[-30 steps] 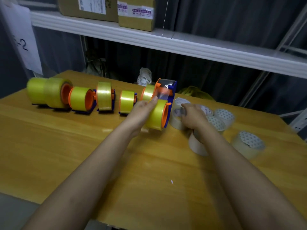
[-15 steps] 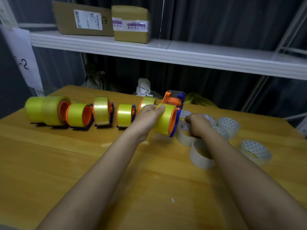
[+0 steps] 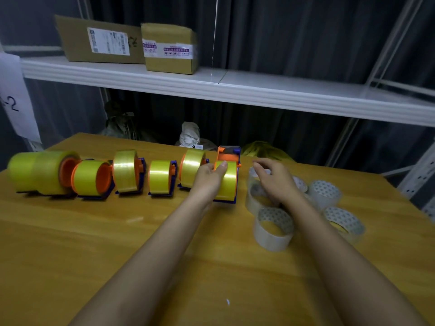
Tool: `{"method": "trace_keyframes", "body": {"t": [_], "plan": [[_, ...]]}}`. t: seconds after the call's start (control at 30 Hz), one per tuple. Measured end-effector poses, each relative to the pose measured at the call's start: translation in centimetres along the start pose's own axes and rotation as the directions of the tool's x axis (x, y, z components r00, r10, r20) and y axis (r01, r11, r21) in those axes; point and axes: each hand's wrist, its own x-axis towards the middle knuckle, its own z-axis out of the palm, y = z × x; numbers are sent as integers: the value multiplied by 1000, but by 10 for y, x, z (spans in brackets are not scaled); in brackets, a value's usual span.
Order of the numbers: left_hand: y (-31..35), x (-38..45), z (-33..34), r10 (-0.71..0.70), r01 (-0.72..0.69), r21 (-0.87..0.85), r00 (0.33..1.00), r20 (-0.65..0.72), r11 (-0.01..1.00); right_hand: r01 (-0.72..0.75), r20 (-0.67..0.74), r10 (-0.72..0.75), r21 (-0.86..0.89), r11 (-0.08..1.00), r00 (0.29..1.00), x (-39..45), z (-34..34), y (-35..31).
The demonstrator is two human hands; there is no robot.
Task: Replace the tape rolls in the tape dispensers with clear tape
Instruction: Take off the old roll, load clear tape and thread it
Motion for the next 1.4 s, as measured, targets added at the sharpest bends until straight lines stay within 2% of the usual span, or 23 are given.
{"method": "trace_keyframes", "body": {"t": [0.07, 0.1, 0.17, 0.23, 0.4, 0.47, 0.6, 0.67, 0.73, 0.8, 0.87, 0.97, 1.07, 1.17, 1.4], "plan": [[0, 2, 3, -28, 28, -13, 1000, -4, 1000, -59, 104, 40, 188, 980, 994, -10, 3, -17], [0, 4, 4, -41, 41, -12, 999, -7, 999, -134, 174, 90, 257, 957, 981, -15, 5, -24], [2, 2, 8, -41, 42, -32, 999, 19, 999, -287, 322, 168, 371, 883, 932, -20, 9, -30], [6, 0, 9, -48, 48, -33, 999, 21, 998, -362, 386, 182, 467, 807, 904, -21, 19, -31], [6, 10, -5, -59, 57, 68, 998, 29, 996, -461, 421, 223, 634, 621, 879, -15, 36, -22], [8, 9, -10, -51, 48, 85, 998, 36, 995, -484, 439, 228, 661, 573, 869, -12, 39, -22], [6, 17, -18, -33, 22, 133, 996, 84, 991, -459, 380, 257, 725, 514, 889, -8, 50, -23], [12, 16, -21, 31, -51, 245, 996, 85, 968, -456, 353, 291, 734, 504, 889, -5, 54, -24], [16, 21, -29, 158, -167, 417, 986, 56, 894, -457, 317, 340, 725, 515, 885, 0, 54, -26], [20, 26, -40, 307, -245, 610, 952, 2, 754, -464, 278, 388, 683, 563, 879, 5, 54, -30], [21, 33, -53, 406, -263, 753, 914, -6, 603, -476, 261, 412, 638, 605, 873, 14, 56, -28], [18, 42, -66, 378, -218, 867, 925, 37, 448, -513, 273, 441, 578, 635, 855, 25, 65, -35], [12, 47, -75, 276, -165, 919, 959, 65, 359, -574, 310, 487, 527, 627, 817, 32, 78, -40], [9, 51, -79, 221, -147, 926, 973, 71, 348, -601, 330, 505, 509, 616, 797, 35, 83, -39], [4, 52, -78, 244, -141, 940, 968, 65, 310, -549, 202, 525, 492, 675, 827, 36, 93, -29]]}}
